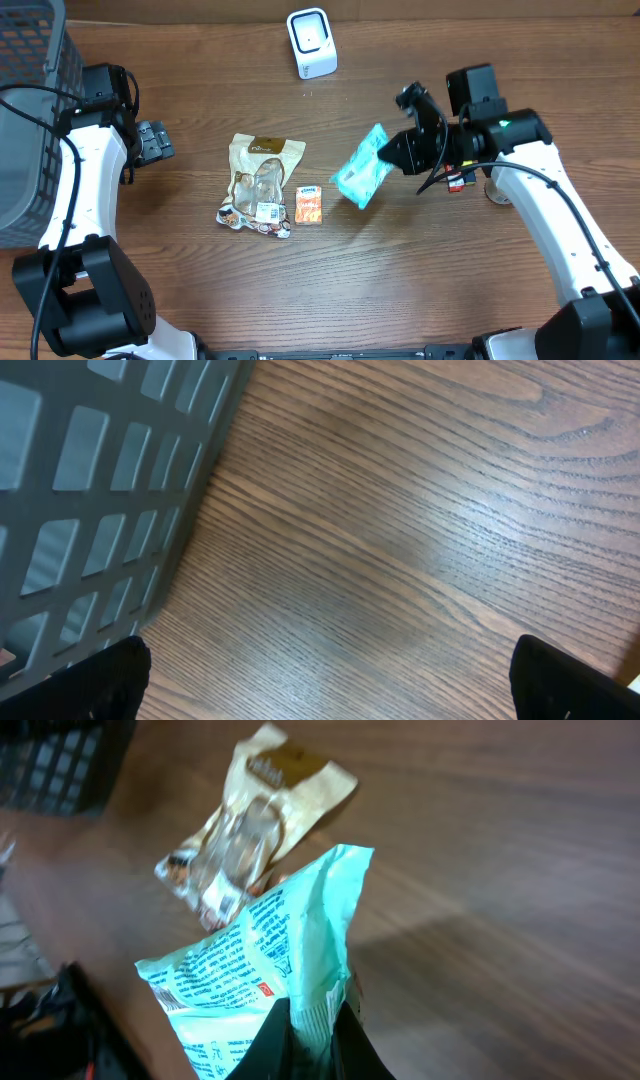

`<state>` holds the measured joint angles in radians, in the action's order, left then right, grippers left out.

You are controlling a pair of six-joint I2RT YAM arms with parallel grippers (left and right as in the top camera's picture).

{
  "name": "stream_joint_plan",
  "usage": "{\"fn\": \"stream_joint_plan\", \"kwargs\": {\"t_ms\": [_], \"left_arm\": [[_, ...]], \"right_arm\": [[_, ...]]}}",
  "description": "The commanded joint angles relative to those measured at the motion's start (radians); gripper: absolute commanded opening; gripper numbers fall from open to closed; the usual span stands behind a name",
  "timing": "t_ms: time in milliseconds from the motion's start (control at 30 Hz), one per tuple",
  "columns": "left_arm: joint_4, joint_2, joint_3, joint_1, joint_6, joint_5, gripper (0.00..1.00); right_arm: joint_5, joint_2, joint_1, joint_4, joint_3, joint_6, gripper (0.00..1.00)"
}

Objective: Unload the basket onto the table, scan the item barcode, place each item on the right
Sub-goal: 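Lift the mint-green snack with the right gripper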

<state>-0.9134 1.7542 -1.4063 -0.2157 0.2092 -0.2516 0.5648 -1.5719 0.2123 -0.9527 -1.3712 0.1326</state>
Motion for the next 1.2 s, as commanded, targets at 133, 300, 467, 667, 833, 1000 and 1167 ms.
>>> {"fn": "stream_joint_plan", "kwargs": {"t_ms": [133,300,467,667,833,1000,1167], "left_arm": [[0.002,-0.015,-0.016,0.006,-0.004,-0.01,1.0],[0.002,-0.015,-0.016,0.006,-0.004,-0.01,1.0],[0.002,-0.015,-0.016,0.006,-0.004,-0.01,1.0],[0.002,-0.015,-0.016,0.006,-0.004,-0.01,1.0],[0.002,-0.015,-0.016,0.006,-0.004,-0.01,1.0],[0.002,-0.015,-0.016,0.006,-0.004,-0.01,1.0],[0.002,-0.015,-0.016,0.006,-0.004,-0.01,1.0]], "right_arm": [[-0.257,-0.001,0.029,-0.059,-0.38,-0.08,0.03],[-0.461,-0.071,0.057,-0.045,-0.624,-0.016,0.03],[-0.65,-0.14,0.117,0.215,-0.662,0.177,0.04],[-0.792,-0.29,0.184,0.503,-0.662,0.259,0.04],[-0.946,-0.444,0.221,0.684,-0.661,0.266,0.04],[-1.056,-0.593,0.231,0.879,-0.661,0.356,0.04],[-1.062,-0.72,0.233,1.074,-0.661,0.424,0.04]]}}
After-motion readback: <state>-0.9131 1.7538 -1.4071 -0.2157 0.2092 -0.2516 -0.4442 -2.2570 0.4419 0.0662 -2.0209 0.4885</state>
